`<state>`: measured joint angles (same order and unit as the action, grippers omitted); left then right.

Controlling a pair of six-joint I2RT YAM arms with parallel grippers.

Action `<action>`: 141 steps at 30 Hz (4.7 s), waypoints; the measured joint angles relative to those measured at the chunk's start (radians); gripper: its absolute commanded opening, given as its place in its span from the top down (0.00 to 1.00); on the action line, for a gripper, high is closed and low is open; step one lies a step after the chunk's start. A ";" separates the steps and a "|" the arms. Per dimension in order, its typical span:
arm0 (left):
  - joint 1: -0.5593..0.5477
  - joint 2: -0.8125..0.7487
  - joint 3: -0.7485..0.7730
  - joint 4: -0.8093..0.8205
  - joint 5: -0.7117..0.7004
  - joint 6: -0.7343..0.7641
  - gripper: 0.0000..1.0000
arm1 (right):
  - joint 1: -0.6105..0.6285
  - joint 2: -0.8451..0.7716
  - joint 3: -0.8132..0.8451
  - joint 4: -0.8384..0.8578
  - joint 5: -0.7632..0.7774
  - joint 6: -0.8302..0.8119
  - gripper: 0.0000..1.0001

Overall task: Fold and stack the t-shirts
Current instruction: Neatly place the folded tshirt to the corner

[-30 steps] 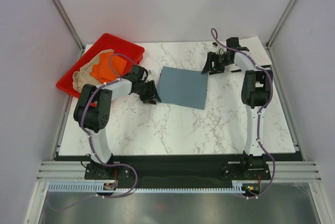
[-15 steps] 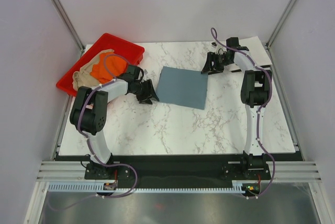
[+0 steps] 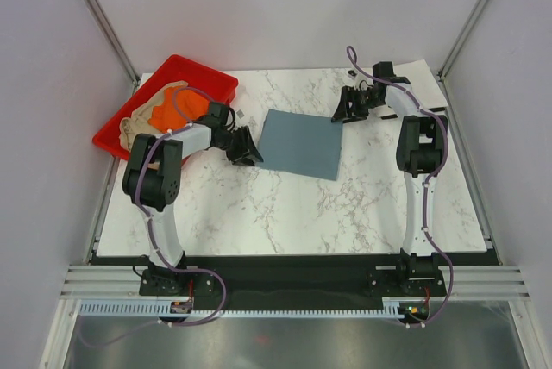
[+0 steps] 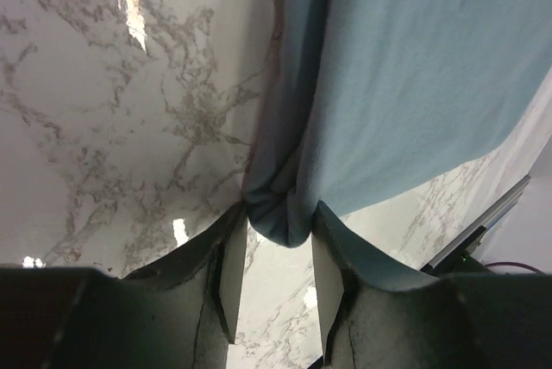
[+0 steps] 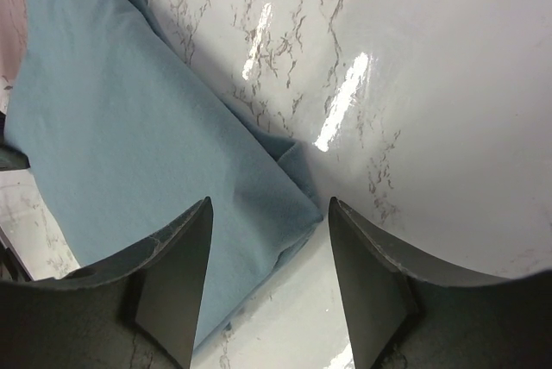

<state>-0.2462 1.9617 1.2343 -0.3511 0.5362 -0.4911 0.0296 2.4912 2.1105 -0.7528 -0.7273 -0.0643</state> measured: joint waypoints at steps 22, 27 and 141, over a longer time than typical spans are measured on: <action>0.017 0.041 -0.002 0.013 0.042 -0.001 0.98 | 0.001 0.002 -0.014 -0.010 -0.042 -0.056 0.36; 0.018 0.041 -0.003 0.014 0.043 -0.001 0.98 | 0.001 -0.003 -0.029 -0.011 -0.062 -0.063 0.38; -0.042 -0.224 -0.079 -0.013 0.256 -0.030 0.54 | -0.139 0.039 0.284 0.646 1.109 -0.846 0.29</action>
<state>-0.2882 1.7382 1.1553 -0.3641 0.7925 -0.5213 -0.1097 2.5298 2.3943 -0.1066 0.3817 -0.9108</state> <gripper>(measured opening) 0.452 0.591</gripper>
